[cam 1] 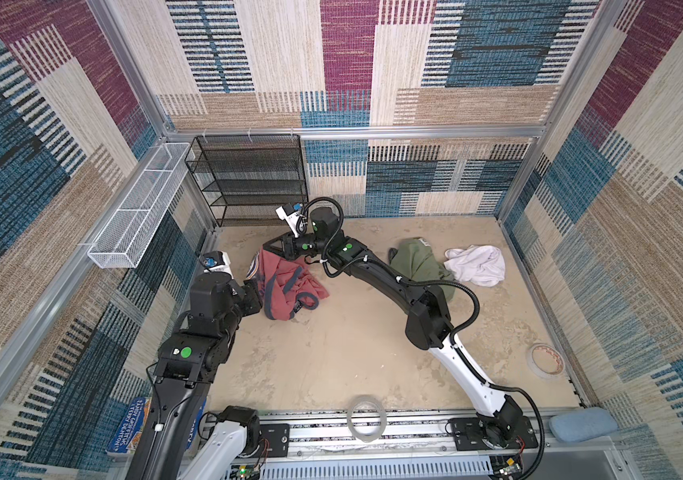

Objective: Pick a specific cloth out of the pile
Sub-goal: 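Carry the maroon shirt toward the left gripper and lower it onto table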

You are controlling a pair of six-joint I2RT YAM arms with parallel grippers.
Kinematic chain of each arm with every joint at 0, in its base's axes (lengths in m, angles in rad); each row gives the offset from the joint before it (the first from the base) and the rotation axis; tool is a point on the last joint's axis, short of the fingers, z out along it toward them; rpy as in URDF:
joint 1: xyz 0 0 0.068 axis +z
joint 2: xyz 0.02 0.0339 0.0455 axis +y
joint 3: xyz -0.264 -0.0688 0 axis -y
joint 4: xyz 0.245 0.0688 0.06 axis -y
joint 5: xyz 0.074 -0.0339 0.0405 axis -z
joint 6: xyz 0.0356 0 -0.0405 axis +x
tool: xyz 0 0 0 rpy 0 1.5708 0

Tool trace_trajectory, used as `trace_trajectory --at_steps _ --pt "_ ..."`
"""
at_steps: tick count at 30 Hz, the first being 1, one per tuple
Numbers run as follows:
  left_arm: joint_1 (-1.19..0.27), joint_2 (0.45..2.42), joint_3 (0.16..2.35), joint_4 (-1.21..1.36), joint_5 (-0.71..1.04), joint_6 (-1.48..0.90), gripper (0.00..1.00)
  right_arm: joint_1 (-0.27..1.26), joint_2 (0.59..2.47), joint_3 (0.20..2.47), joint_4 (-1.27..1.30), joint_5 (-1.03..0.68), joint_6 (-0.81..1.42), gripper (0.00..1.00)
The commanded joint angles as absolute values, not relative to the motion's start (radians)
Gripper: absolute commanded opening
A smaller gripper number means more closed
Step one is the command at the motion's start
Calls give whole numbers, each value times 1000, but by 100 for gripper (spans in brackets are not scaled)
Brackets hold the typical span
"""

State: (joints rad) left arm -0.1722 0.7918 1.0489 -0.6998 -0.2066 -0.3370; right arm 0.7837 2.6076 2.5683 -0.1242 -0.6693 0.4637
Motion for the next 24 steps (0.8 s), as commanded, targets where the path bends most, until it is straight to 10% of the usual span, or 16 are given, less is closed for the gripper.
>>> trace_trajectory --at_steps 1,13,24 --pt "-172 793 1046 -689 -210 -323 62 785 2613 2579 -80 -681 484 36" --pt "-172 822 1058 -684 -159 -385 62 785 2513 2483 -154 -659 416 39" --pt "-191 953 1017 -597 -35 -447 59 746 2077 1774 114 -540 370 38"
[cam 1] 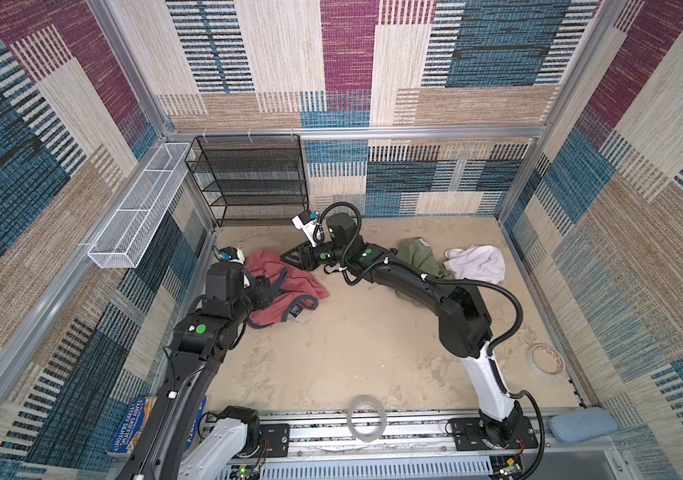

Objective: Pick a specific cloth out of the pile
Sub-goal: 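Carry the maroon shirt toward the left gripper and lower it onto table, then grasp the maroon shirt edge with the left gripper while right gripper withdraws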

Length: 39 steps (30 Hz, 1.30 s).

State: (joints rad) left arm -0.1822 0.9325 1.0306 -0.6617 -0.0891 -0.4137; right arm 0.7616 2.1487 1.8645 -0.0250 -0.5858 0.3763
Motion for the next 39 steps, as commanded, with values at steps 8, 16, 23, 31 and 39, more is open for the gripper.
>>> trace_trajectory --at_steps 8,16,23,31,39 --pt "-296 1080 930 -438 -12 -500 57 640 1801 1363 218 -470 385 38" --pt "-396 1298 934 -342 -26 -503 56 534 1583 1092 229 -381 374 39" --pt "-411 1474 985 -307 -34 -495 54 493 1541 1025 204 -362 358 38" --pt "-431 1622 1062 -303 -49 -479 49 475 1552 1023 186 -365 349 38" --pt "-433 1722 1104 -303 -75 -463 47 464 1555 1035 163 -350 333 38"
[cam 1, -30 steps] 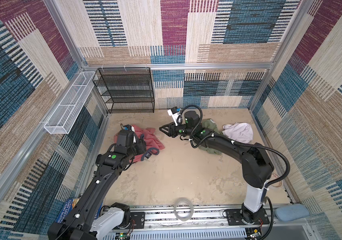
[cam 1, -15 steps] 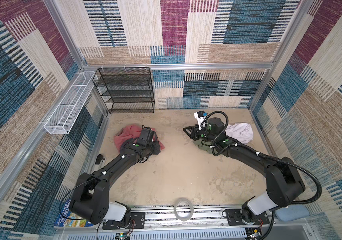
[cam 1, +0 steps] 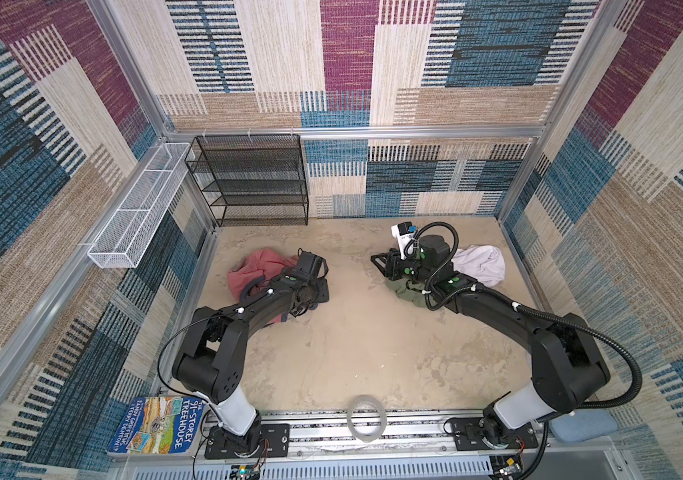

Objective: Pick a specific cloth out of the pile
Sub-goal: 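Grasp the maroon shirt edge with the left gripper while right gripper withdraws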

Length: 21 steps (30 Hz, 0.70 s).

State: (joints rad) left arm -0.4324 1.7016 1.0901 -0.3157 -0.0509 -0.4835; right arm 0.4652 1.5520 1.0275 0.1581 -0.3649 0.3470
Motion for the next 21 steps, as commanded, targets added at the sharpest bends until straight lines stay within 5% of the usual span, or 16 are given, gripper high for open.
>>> trace_trajectory --at_steps 1,16,21 --pt "-432 1734 1108 -304 -72 -465 47 463 1557 1037 160 -352 335 38" --pt "-432 1836 1135 -295 -92 -465 39 456 1551 1035 148 -353 343 38" --pt "-433 1847 1141 -293 -98 -464 19 456 1550 1029 151 -350 348 38"
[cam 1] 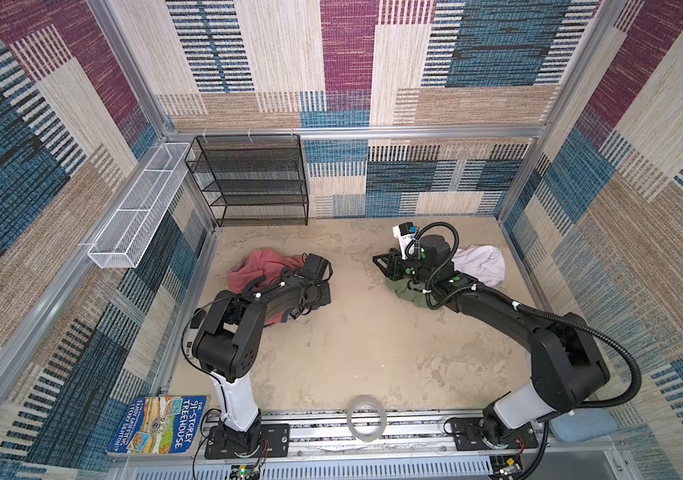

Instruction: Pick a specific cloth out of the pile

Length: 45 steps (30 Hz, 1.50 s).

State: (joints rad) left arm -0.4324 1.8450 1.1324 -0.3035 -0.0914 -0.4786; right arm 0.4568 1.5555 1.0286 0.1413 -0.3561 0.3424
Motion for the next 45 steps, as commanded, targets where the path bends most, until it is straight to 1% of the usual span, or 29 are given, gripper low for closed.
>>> trace_trajectory --at_steps 1,2,5,13,26,42,45 --pt "-432 1844 1140 -291 -93 -466 16 456 1549 1030 146 -350 350 38" --pt "-431 1843 1138 -290 -91 -464 14 456 1548 1032 145 -351 349 38" --pt "-433 1841 1141 -286 -104 -457 0 456 1540 1023 151 -342 347 38" --pt "-434 1791 1128 -286 -82 -463 0 456 1543 1020 152 -338 354 38" --pt "-440 1647 1108 -291 -61 -475 0 456 1549 1026 158 -348 362 38" --pt "-439 1451 1191 -360 -71 -447 0 456 1529 1011 162 -354 370 37" --pt "-437 1400 1199 -380 -105 -423 0 456 1521 1009 163 -356 370 38"
